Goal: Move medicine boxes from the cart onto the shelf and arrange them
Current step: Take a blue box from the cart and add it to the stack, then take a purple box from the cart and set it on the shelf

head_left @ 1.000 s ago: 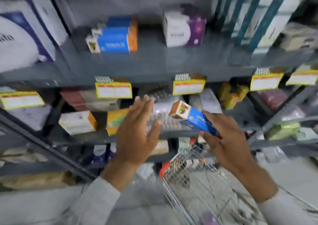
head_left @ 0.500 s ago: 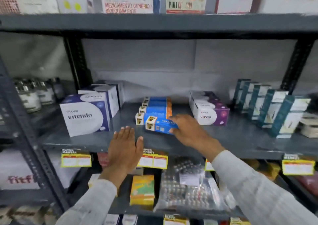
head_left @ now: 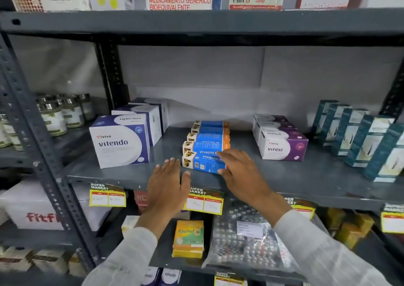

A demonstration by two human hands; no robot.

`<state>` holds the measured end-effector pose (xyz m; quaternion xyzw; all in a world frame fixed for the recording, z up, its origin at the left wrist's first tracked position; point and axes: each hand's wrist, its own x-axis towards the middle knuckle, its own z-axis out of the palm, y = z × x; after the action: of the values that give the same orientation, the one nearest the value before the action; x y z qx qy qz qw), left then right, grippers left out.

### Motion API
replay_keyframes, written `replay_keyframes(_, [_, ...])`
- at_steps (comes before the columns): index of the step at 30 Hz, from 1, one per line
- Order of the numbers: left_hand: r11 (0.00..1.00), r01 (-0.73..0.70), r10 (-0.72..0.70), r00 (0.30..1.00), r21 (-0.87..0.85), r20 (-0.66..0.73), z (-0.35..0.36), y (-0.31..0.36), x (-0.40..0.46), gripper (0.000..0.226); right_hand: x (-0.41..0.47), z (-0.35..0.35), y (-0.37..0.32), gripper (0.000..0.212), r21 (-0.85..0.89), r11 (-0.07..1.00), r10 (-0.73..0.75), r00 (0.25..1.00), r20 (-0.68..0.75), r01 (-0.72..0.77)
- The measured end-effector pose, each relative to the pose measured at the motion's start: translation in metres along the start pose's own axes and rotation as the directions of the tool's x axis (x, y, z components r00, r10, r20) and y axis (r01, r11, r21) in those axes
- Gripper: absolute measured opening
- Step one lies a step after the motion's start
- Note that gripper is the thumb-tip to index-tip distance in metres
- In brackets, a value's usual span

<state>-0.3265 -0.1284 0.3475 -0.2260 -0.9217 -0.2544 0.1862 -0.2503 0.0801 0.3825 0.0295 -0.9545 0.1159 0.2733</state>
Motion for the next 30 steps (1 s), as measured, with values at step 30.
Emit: replay_keyframes(30, [0.923, -0.364, 0.274, 0.386, -0.127, 0.881, 0.304, 0.109, -0.394, 0.064, -0.604, 0.141, 0.147, 0.066, -0.339, 0.415, 0.658, 0.021, 0.753, -0.844])
